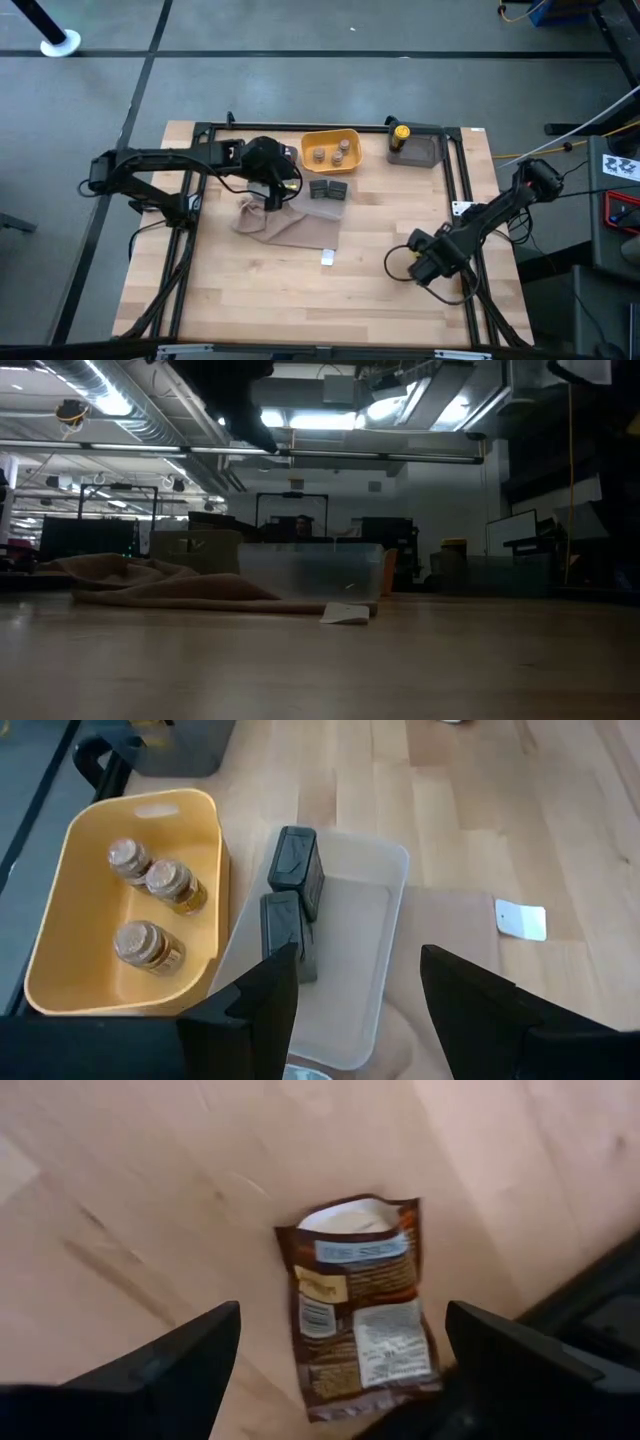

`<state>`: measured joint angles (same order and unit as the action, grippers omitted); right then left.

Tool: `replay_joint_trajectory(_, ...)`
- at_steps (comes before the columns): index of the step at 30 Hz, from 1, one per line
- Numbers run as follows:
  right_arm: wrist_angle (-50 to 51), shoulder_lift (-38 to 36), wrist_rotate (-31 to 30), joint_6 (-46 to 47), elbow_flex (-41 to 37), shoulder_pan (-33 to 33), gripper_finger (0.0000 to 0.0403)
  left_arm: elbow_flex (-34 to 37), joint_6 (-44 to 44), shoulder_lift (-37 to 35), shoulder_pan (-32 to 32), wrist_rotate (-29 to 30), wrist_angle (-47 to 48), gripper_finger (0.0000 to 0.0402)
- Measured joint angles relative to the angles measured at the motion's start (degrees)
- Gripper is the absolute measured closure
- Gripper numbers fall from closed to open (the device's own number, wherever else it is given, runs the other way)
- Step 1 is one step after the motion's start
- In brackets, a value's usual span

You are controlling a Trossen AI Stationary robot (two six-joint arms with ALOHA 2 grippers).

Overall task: Sort spices by type
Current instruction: Put the orange seasoning pack into the gray bin

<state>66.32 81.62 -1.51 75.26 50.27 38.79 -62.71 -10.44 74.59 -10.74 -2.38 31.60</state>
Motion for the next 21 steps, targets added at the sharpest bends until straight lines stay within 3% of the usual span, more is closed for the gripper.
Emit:
replay_joint_trajectory(15, -9.5, 0.0, -0.6, 2.8, -10.2, -0.2, 0.0053, 0.3, 1.5, 0.0, 0.0, 0.0, -1.0, 0.0208)
replay_joint_trajectory(21, -12.2, 0.0, -0.8, 2.8, -12.4, -0.2, 0.0112, 0.3, 1.5, 0.0, 0.0, 0.0, -1.0, 0.0208)
